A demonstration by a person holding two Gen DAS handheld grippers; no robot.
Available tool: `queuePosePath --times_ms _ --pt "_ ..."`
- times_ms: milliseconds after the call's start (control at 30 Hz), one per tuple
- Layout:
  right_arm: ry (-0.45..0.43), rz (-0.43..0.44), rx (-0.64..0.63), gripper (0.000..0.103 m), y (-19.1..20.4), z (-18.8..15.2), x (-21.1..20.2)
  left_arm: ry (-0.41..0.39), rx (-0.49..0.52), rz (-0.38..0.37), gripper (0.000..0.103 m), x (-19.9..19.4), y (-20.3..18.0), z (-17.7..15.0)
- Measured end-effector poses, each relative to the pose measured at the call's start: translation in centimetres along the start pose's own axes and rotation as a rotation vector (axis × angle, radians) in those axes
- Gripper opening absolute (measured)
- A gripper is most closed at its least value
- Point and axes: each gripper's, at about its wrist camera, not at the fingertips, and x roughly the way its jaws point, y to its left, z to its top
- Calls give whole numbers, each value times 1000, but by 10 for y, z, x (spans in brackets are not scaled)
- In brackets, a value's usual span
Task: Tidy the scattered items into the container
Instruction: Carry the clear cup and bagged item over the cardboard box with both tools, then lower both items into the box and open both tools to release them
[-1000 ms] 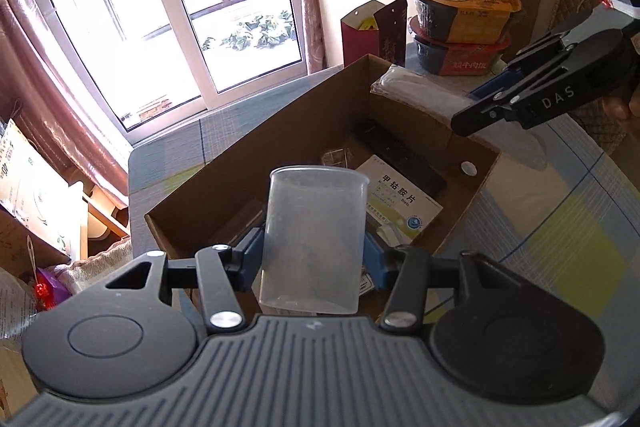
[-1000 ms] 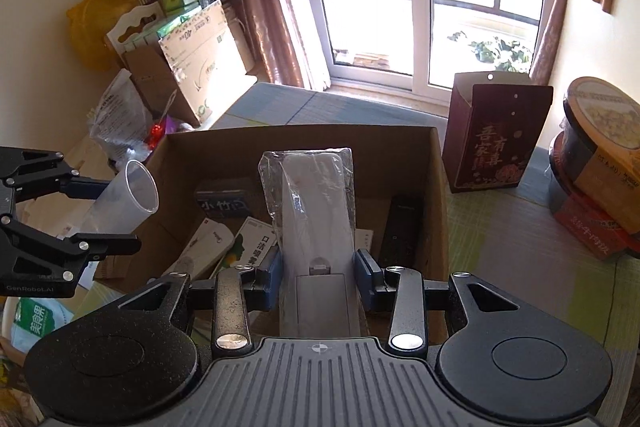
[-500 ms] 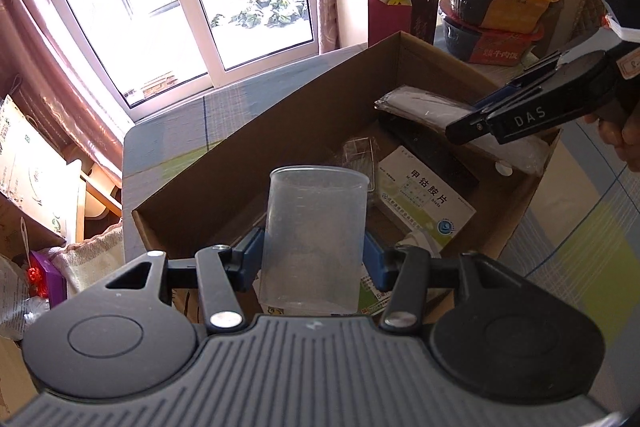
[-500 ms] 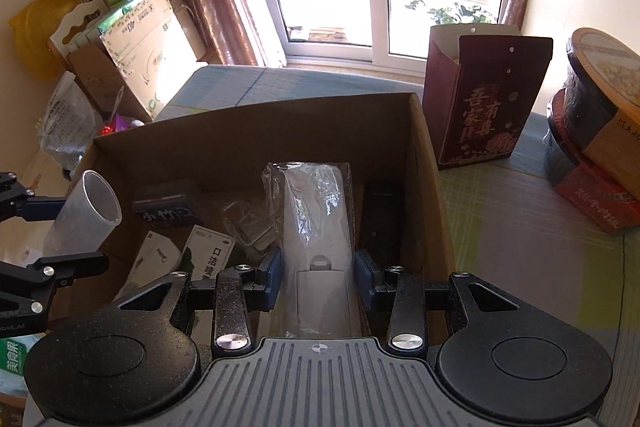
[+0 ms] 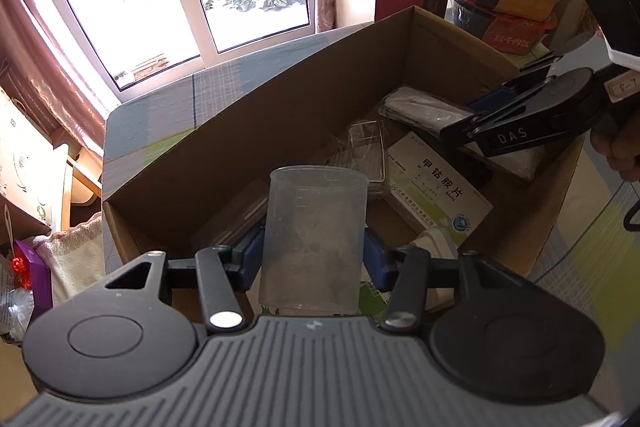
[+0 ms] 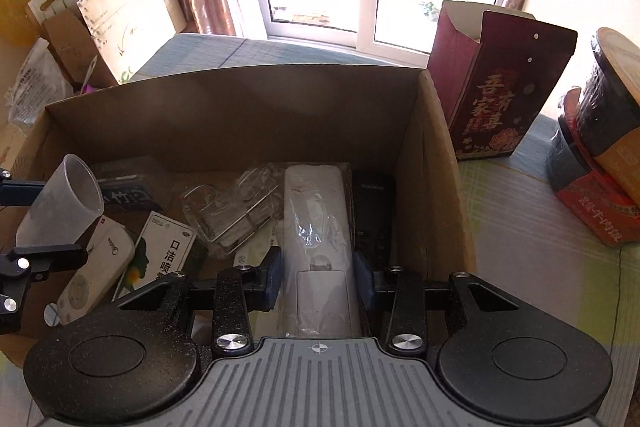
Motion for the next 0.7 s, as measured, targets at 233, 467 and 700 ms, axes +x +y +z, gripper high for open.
queuePosePath --times_ms 233,467,700 --pt "-6 -69 -69 41 10 8 16 3 -4 2 47 8 3 2" --pt "-3 -16 -144 74 19 2 10 9 -4 0 47 12 4 0" --pt "49 2 -183 74 13 -1 3 11 0 -2 47 13 3 0"
